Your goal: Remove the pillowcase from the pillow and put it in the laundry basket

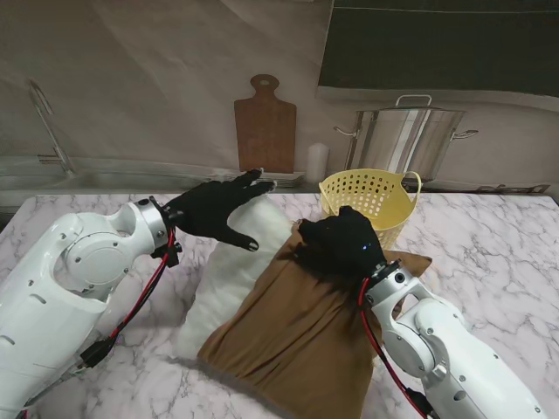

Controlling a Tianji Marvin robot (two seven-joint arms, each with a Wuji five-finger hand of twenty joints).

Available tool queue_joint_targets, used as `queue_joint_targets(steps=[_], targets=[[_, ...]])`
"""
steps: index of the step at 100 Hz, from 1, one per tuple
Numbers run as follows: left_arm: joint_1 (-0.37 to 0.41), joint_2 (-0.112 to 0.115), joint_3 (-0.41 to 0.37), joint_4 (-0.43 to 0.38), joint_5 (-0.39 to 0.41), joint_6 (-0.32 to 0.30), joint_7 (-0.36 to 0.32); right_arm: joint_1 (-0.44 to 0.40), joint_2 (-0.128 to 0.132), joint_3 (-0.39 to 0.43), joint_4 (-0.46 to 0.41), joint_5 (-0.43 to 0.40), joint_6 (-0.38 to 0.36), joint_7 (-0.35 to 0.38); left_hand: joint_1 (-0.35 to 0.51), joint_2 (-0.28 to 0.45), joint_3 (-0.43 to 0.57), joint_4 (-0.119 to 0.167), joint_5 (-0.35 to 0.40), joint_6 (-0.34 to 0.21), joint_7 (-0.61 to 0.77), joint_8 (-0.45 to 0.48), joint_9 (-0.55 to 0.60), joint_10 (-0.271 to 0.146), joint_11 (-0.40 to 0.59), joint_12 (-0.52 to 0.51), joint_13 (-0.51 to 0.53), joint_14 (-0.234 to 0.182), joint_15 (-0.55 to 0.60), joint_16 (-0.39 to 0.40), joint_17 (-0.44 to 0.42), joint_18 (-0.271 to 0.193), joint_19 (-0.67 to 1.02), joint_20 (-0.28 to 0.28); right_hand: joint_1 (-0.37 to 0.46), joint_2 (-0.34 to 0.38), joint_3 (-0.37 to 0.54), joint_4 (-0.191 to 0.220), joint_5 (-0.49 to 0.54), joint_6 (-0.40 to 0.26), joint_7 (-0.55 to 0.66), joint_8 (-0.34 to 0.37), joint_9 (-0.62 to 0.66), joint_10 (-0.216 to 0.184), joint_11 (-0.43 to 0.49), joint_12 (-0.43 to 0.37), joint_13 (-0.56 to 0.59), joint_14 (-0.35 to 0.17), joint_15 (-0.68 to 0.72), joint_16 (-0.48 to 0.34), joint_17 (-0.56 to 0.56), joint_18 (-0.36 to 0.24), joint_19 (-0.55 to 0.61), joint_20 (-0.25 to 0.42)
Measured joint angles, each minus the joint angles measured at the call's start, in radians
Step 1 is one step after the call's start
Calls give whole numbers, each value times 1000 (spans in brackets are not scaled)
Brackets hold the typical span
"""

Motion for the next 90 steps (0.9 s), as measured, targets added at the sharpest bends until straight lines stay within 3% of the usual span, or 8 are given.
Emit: queue_joint_targets(steps=[11,26,33,53,58,67,76,90], targets=[[-26,8,8,7,-88,26,-65,7,0,-4,6,-6,3,-1,0,-35,0,0,-9,0,-12,-76,-12,1,-1,-27,-64,19,-11,-31,-20,11,0,-47,0,0,0,0,0,0,0,2,0,0,0,0,0,0,0,0,-1,0,0,0],[-93,26,73,18,-3,33,-106,27,2,-24,19,-8,5,-12,6,-64,1,0,-9,2,-12,-156,-18,2,-1,-36,-90,22,-11,-45,-21,10,0,-71,0,0,0,0,0,0,0,2,0,0,0,1,0,0,0,0,-5,0,0,-1],[-129,29,113,34,-1,42,-109,34,2,-35,21,-10,5,-21,19,-64,1,0,-9,4,-21,-209,-18,2,-1,-36,-53,13,11,-45,0,-38,0,-71,0,0,0,0,0,0,0,2,0,0,0,1,0,0,0,0,-5,0,0,-1],[-197,25,195,82,-61,69,-107,52,3,-64,30,-36,-5,-69,86,-120,2,0,-9,24,-24,-278,108,27,9,7,225,-73,85,45,133,-95,0,70,0,0,0,-1,1,0,3,4,0,-2,1,2,1,0,1,0,-6,-1,0,-2],[-198,23,204,82,-59,71,-104,57,3,-68,33,-41,-5,-73,131,-130,-3,0,-8,40,1,-165,254,4,36,32,333,-87,121,97,204,-95,0,113,0,0,0,-1,1,0,10,4,0,-3,1,2,2,0,1,0,-6,-1,0,-2],[-195,20,214,78,-38,71,-94,61,2,-70,38,-39,-3,-72,242,-140,14,0,253,37,120,-21,599,-97,164,93,534,-128,216,172,353,-107,0,183,0,0,0,-2,1,0,12,4,0,-3,1,2,2,0,1,0,-6,-1,0,-3],[-183,17,222,61,7,73,-77,62,1,-70,42,-41,0,-78,392,-133,-3,-1,588,-72,371,105,914,-167,237,229,707,-154,351,235,516,-116,0,192,0,0,0,-11,1,-3,12,4,0,-4,1,2,2,0,1,0,-6,-1,0,-7],[-164,9,229,48,71,74,-17,62,1,-71,51,-52,14,-105,425,-132,-26,-3,652,-87,525,164,1013,-172,301,355,818,-204,451,261,644,-159,6,156,0,-1,-1,-14,2,-13,13,13,0,-5,1,2,2,-2,1,0,-6,-1,0,-11]])
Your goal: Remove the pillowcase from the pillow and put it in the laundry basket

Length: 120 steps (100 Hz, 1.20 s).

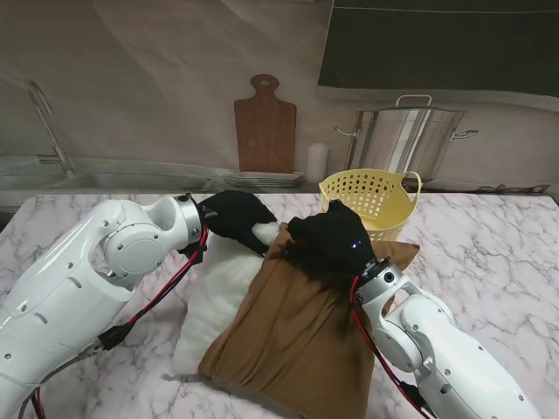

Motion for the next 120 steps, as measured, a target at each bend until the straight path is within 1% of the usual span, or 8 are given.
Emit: queue_joint_targets(steps=[7,13,20,29,40,68,100,120], targets=[[18,-11,-6,-8,132,-9,80,-1,-1,4,1,-9,7,-1,-9,2,-19,-2,-1,-24,23,47,0,-8,20,22,8,-21,2,0,9,-19,-2,-21,0,0,0,0,0,0,0,0,0,0,0,0,0,0,-1,0,0,0,0,0],[40,-23,-22,-15,215,-22,142,-5,-3,16,-1,-17,11,-1,-18,8,-19,-4,-1,-31,34,80,0,-21,22,44,8,-36,2,0,13,-34,-6,-27,0,0,0,0,-1,0,0,0,0,0,0,0,0,0,-1,0,0,0,0,0],[64,-35,-50,-24,230,-44,165,-17,-6,39,-11,-36,17,-1,-18,19,-19,-4,-11,-31,35,117,0,-23,22,61,8,-40,2,0,13,-39,-6,-27,0,0,-1,-2,-2,-1,-2,0,0,-3,0,0,0,-2,-3,0,0,0,0,0],[75,-39,-70,-35,270,-77,184,-40,-6,72,-33,-68,26,8,-18,49,-19,-5,-23,-32,36,159,0,-36,22,70,9,-52,2,0,13,-52,-6,-28,0,0,-2,-4,-3,-2,-13,0,0,-14,0,0,0,-13,-10,0,-2,0,0,0],[82,-41,-84,-43,335,-88,219,-68,-4,107,-56,-85,37,19,-19,69,-19,-24,-45,-43,36,215,0,-50,22,75,9,-62,2,0,13,-63,-6,-28,0,0,-2,-4,-4,-16,-26,0,0,-16,0,0,1,-15,-16,0,-2,0,0,0],[94,-42,-122,-46,345,-96,222,-135,-1,180,-85,-115,83,11,-19,105,-19,-26,-56,-52,23,313,-20,-64,22,106,8,-75,-1,4,12,-76,-6,-23,-1,3,-3,-4,-1,-36,-40,-13,0,-40,7,12,1,-37,-16,0,2,-1,7,-1],[120,-41,-177,-49,385,-112,227,-241,3,283,-154,-148,86,50,-19,126,-37,-27,-63,-61,22,317,-28,-76,23,111,6,-87,-2,13,5,-89,-6,-16,-2,17,-3,-5,0,-38,-26,-13,12,-68,9,17,1,-62,-17,0,12,-1,10,-1],[133,-39,-202,-48,397,-112,230,-286,5,317,-165,-151,90,46,-26,133,-43,-32,-63,-70,22,317,-28,-87,23,111,6,-90,-2,15,5,-92,-6,-15,-2,18,-3,-5,11,-39,-23,-13,12,-76,9,26,1,-71,-17,0,15,-1,17,-1]])
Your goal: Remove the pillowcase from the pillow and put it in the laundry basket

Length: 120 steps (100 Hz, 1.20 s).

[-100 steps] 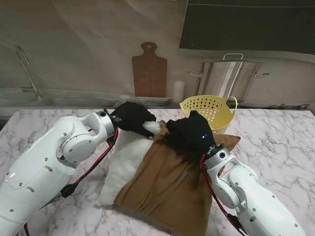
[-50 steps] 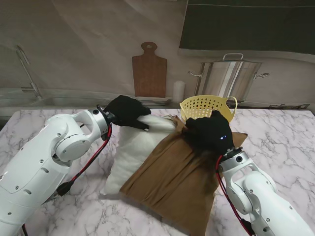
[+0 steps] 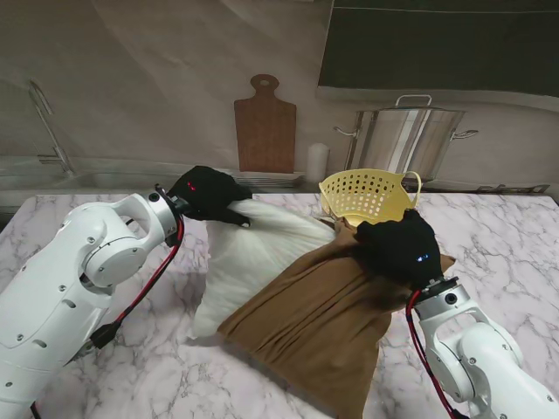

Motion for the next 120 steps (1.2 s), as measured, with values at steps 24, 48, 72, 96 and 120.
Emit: queue_joint_targets(steps=[24,48,72,96,120], targets=[[4,4,-11,2,1,6,-1,-6,2,-9,0,19,0,-15,0,0,0,0,0,-4,0,0,0,-1,0,0,0,-1,0,8,0,0,0,4,0,0,3,0,0,0,0,0,2,-1,0,0,0,0,0,0,3,0,2,0],[27,3,-53,6,25,6,10,-20,2,-3,-16,8,0,18,-1,0,0,-6,0,-11,0,0,0,-5,0,0,0,-2,0,9,0,-1,0,6,0,0,3,0,0,0,0,0,2,-1,0,0,0,-1,0,0,3,0,2,0],[36,6,-67,30,35,18,10,-26,4,-19,-4,18,22,33,-1,2,0,-6,0,-12,0,0,0,-5,4,0,0,-5,0,9,-1,-2,0,8,0,0,17,0,0,0,0,0,3,-1,0,1,0,-1,0,0,4,0,2,0],[71,6,-113,48,57,22,32,-80,3,14,-11,-7,44,36,-1,13,0,-6,0,-24,0,0,0,-5,21,11,-10,-40,-1,11,-3,-33,0,9,0,0,19,0,0,0,0,0,4,-1,0,2,0,-1,0,0,4,0,11,0],[81,24,-145,102,80,51,32,-127,11,46,4,-21,81,82,144,13,109,54,21,-24,24,27,3,8,62,25,-9,-31,18,23,-3,-33,0,9,24,-30,94,5,54,26,49,2,68,32,48,28,40,35,164,59,12,-1,13,0]])
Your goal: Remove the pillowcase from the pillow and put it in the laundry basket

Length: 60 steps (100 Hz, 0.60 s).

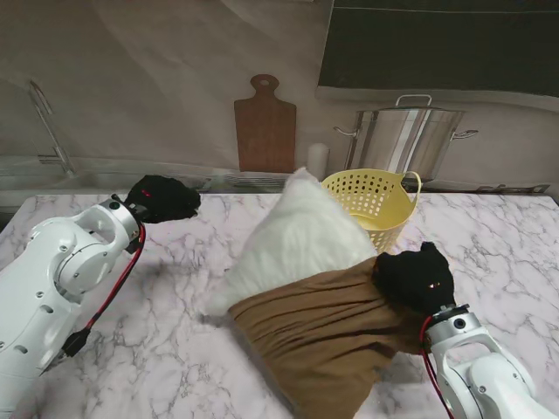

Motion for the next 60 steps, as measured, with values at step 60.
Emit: queue_joint_targets(steps=[60], targets=[[59,-5,-39,-86,-93,29,42,94,11,-101,58,48,-199,-104,-48,64,-12,0,-170,2,-270,-220,-329,63,-159,-225,-280,135,-244,-75,-307,139,1,3,10,7,9,5,1,3,2,12,6,1,3,0,16,1,35,18,0,0,0,-2]])
